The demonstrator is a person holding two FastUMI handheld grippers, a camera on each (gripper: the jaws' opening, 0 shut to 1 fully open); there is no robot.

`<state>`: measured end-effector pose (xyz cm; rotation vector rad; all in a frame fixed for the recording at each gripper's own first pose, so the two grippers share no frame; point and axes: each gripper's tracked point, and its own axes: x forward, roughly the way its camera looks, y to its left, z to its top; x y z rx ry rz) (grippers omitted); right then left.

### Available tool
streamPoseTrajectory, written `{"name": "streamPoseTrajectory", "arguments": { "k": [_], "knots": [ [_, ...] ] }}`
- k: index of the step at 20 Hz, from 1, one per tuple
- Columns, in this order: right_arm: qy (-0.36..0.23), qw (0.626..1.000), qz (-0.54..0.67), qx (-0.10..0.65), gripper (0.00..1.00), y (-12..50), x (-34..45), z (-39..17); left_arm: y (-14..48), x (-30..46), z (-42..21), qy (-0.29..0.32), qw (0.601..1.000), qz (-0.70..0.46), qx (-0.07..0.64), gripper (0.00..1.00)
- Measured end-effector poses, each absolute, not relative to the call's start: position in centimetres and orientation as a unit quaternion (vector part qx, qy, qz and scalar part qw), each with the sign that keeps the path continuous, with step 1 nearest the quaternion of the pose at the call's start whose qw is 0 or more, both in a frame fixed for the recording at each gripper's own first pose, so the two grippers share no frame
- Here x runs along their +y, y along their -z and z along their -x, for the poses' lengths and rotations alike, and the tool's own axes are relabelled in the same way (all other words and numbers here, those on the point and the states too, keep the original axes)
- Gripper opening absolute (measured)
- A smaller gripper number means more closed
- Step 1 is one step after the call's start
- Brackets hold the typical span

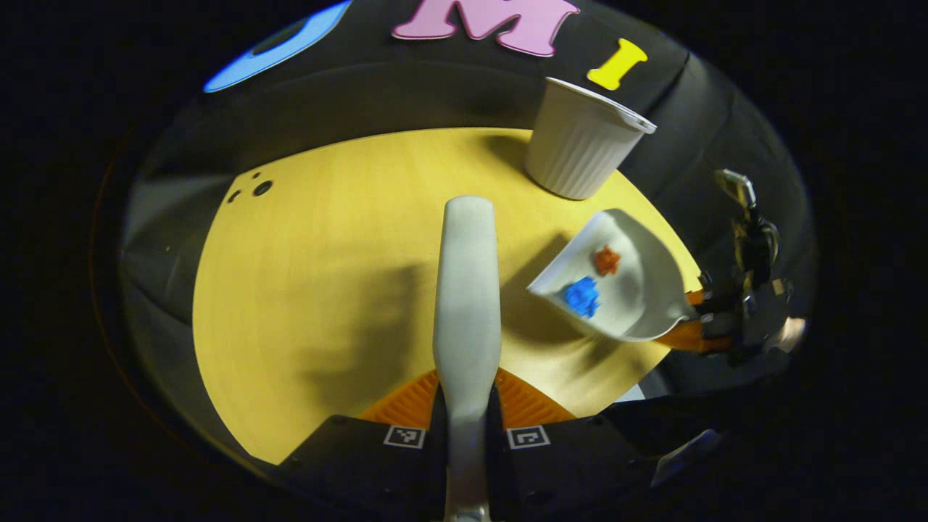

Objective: Pick up the small broom and dustpan from the desktop, sweep the trash into the dustpan with the broom, and then empty the trash into the garbage bin.

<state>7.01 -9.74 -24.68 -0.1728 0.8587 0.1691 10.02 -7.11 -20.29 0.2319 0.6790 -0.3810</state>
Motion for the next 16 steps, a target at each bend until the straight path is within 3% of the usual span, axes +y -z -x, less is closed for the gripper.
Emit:
{"name": "streamPoseTrajectory", "arguments": {
  "k": [6, 16],
  "knots": [
    [-0.074, 0.907, 0.083, 0.407, 0.34, 23.2, -9.8, -6.8, 23.6, -1.2, -5.6, 0.147, 0.921, -0.055, 0.357, 0.27],
    [-0.077, 0.934, 0.07, 0.341, 0.34, 24.8, -9.5, -7.7, 25.4, -0.2, -3.8, 0.126, 0.919, -0.035, 0.371, 0.27]
  ]
}}
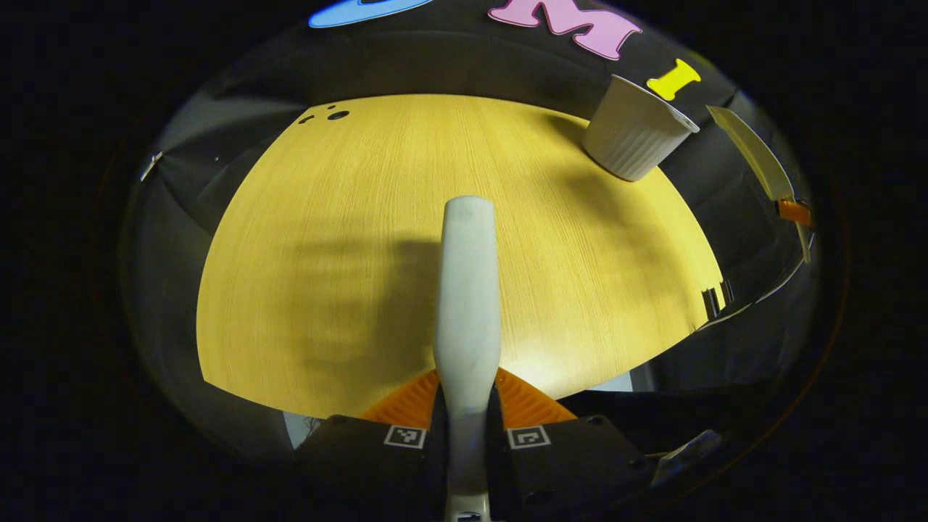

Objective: Pick up the small broom and dustpan from the desktop, sweep the trash into the dustpan with the broom, and then empty the trash into the garbage bin.

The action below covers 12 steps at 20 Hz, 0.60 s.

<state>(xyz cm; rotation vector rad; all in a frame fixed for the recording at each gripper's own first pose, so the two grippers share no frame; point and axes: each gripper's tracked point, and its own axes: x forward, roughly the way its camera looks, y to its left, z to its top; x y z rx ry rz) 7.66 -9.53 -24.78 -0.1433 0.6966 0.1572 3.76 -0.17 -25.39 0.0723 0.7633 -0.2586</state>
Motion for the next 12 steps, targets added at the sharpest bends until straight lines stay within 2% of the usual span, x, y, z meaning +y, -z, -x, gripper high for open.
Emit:
{"name": "streamPoseTrajectory", "arguments": {
  "k": [5, 6, 7, 11, 12],
  "knots": [
    [-0.071, 0.941, 0.048, 0.327, 0.34, 24.2, -10.4, -8.9, 25.1, 0.5, -3.6, 0.126, 0.92, -0.058, 0.367, 0.27],
    [-0.057, 0.945, 0.048, 0.318, 0.39, 23.9, -10.8, -9.6, 24.9, 0.5, -3.6, 0.126, 0.921, -0.054, 0.364, 0.27],
    [-0.041, 0.949, 0.057, 0.307, 0.34, 23.2, -11.3, -10.5, 24.9, 0.5, -3.5, 0.125, 0.923, -0.046, 0.36, 0.27],
    [0.012, 0.951, 0.071, 0.302, 0.34, 23.3, -15.5, -16.7, 25.8, 0.7, -3.0, 0.111, 0.928, 0.001, 0.357, 0.24],
    [0.022, 0.95, 0.064, 0.304, 0.34, 23.5, -16.0, -17.9, 26.0, 0.8, -2.9, 0.108, 0.929, 0.009, 0.355, 0.29]
  ]
}}
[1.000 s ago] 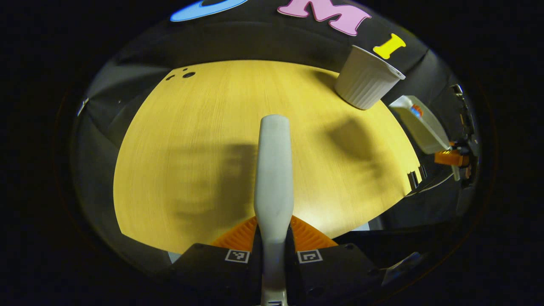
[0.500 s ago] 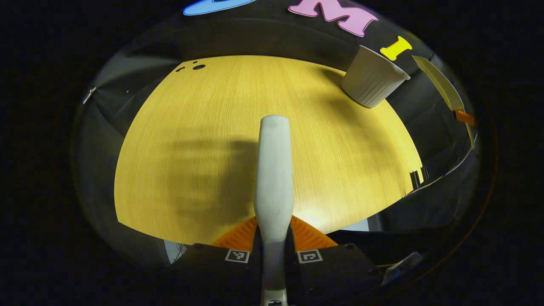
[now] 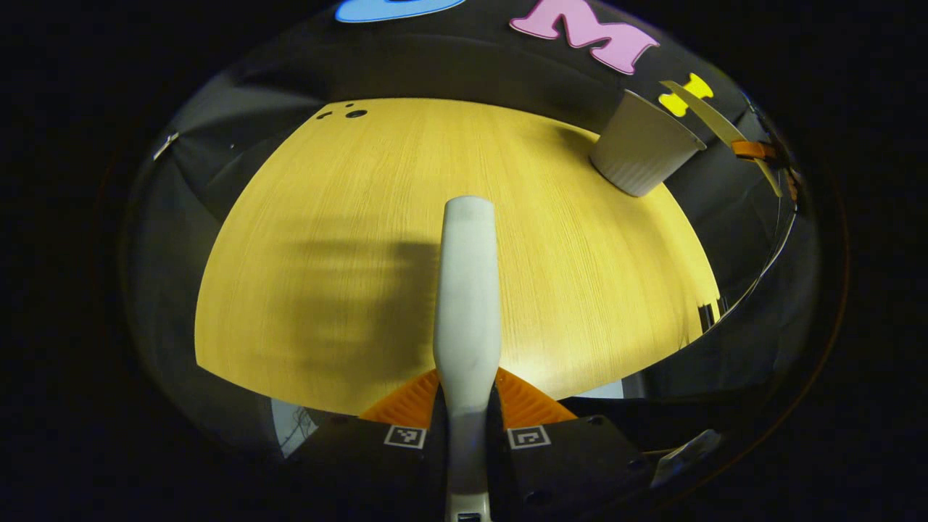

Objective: Pick up the small broom and dustpan from the desktop, sweep the trash into the dustpan with the broom, and then empty the trash into the garbage bin.

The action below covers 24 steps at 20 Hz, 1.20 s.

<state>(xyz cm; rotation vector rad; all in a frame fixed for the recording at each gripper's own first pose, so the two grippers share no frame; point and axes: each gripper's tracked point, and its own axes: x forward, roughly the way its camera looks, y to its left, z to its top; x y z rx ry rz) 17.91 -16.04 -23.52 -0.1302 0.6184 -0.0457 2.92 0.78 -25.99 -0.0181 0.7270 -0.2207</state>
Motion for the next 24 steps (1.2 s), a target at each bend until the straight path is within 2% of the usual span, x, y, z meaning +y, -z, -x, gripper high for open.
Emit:
{"name": "streamPoseTrajectory", "arguments": {
  "k": [5, 6, 7, 8, 11, 15, 16, 17, 18, 21, 23, 24],
  "knots": [
    [0.097, 0.947, 0.104, 0.287, 0.34, 23.3, -20.4, -23.7, 27.0, 2.0, -2.4, 0.087, 0.931, 0.049, 0.35, 0.27],
    [0.106, 0.944, 0.127, 0.285, 0.29, 23.3, -21.0, -24.6, 27.2, 2.4, -2.4, 0.082, 0.931, 0.053, 0.351, 0.27],
    [0.112, 0.94, 0.152, 0.284, 0.34, 23.3, -21.2, -25.1, 27.2, 2.7, -2.5, 0.077, 0.932, 0.055, 0.35, 0.27],
    [0.116, 0.936, 0.177, 0.282, 0.34, 23.5, -21.4, -25.4, 27.2, 3.1, -2.6, 0.073, 0.932, 0.058, 0.349, 0.27],
    [0.135, 0.919, 0.255, 0.269, 0.34, 23.6, -22.5, -26.6, 26.8, 3.8, -2.9, 0.053, 0.935, 0.055, 0.346, 0.25],
    [0.164, 0.898, 0.32, 0.256, 0.34, 23.0, -23.5, -27.0, 25.5, 2.9, -3.9, 0.064, 0.938, 0.049, 0.337, 0.27],
    [0.171, 0.892, 0.336, 0.25, 0.29, 22.8, -23.8, -27.1, 25.4, 2.7, -4.2, 0.066, 0.938, 0.047, 0.338, 0.27],
    [0.178, 0.884, 0.354, 0.246, 0.29, 22.8, -24.1, -27.3, 25.3, 2.4, -4.5, 0.069, 0.937, 0.046, 0.339, 0.27],
    [0.184, 0.876, 0.375, 0.239, 0.34, 22.5, -24.4, -27.3, 25.3, 2.1, -4.7, 0.073, 0.936, 0.045, 0.341, 0.27],
    [0.201, 0.841, 0.454, 0.216, 0.34, 21.4, -24.6, -26.6, 25.5, 1.4, -4.9, 0.082, 0.933, 0.034, 0.348, 0.27],
    [0.197, 0.811, 0.509, 0.208, 0.34, 20.7, -24.4, -26.1, 25.4, 1.3, -5.4, 0.084, 0.932, 0.03, 0.351, 0.27],
    [0.19, 0.801, 0.529, 0.206, 0.39, 20.4, -24.3, -26.2, 25.4, 1.3, -5.6, 0.083, 0.931, 0.03, 0.354, 0.27]
  ]
}}
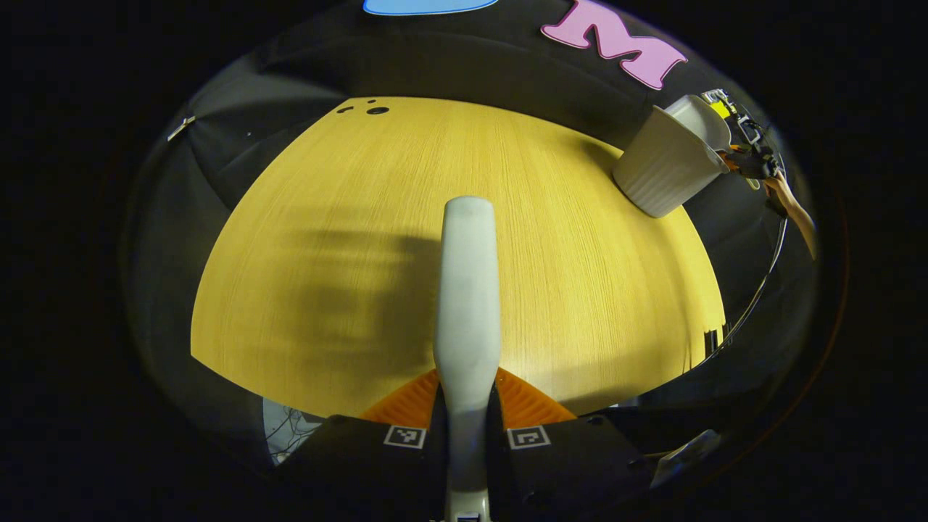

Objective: Pick up the small broom and dustpan from the desktop, sweep the trash into the dustpan with the broom, and then empty the trash into the garbage bin.

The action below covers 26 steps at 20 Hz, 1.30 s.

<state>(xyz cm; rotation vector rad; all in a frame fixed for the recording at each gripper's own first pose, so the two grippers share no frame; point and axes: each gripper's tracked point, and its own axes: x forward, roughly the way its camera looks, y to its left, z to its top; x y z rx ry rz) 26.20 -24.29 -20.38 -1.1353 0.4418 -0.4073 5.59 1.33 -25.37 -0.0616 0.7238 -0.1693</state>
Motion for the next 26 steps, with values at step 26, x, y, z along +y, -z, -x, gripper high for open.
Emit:
{"name": "streamPoseTrajectory", "arguments": {
  "k": [26],
  "knots": [
    [0.162, 0.86, 0.393, 0.283, 0.34, 19.0, -26.4, -23.4, 24.3, 0.5, -6.2, 0.07, 0.933, 0.037, 0.352, 0.27]
  ]
}}
